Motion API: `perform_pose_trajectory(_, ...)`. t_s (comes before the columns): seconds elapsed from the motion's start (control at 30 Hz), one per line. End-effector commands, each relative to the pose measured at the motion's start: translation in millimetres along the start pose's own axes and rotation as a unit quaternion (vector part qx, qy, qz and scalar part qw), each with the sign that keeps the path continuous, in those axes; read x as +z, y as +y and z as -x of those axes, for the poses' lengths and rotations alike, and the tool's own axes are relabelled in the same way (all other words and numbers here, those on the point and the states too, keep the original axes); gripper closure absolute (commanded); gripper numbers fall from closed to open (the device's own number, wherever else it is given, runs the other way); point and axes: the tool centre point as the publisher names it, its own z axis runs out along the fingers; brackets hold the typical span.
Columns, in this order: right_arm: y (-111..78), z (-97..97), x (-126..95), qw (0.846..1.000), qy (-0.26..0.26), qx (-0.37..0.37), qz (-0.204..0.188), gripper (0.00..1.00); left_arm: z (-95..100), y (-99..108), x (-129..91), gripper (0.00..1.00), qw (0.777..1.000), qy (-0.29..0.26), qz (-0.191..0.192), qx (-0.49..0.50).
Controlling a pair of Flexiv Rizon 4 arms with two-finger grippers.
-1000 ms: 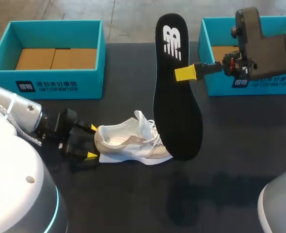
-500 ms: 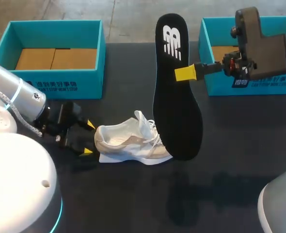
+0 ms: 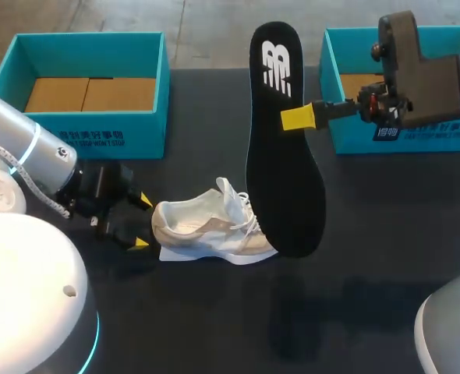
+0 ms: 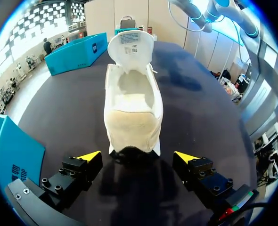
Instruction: Take the shoe out of the shoebox, open the shoe tongue, remove and reinsert the insole, then place the shoe into the shoebox
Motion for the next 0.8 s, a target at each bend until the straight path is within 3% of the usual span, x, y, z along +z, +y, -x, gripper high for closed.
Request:
perform_pose_trajectory(0.03, 3.2, 2.1, 3.9, 1.000, 0.001, 0.001, -0.003, 1.00, -0.5, -0.2, -0.4, 0.00, 1.000, 0.000, 0.002, 0.000)
perform_pose_trajectory(0.73, 3.2, 2.1, 3.9, 1.000, 0.001, 0.001, -0.003, 1.00, -0.5, -0.2, -0.4, 0.00, 1.000, 0.000, 0.002, 0.000)
perform_pose_trajectory(0.8, 3.2, 2.1, 3.9, 1.000, 0.001, 0.001, -0.003, 1.00, -2.0, -3.6, -0.5, 0.00, 0.999, -0.004, 0.043, 0.008)
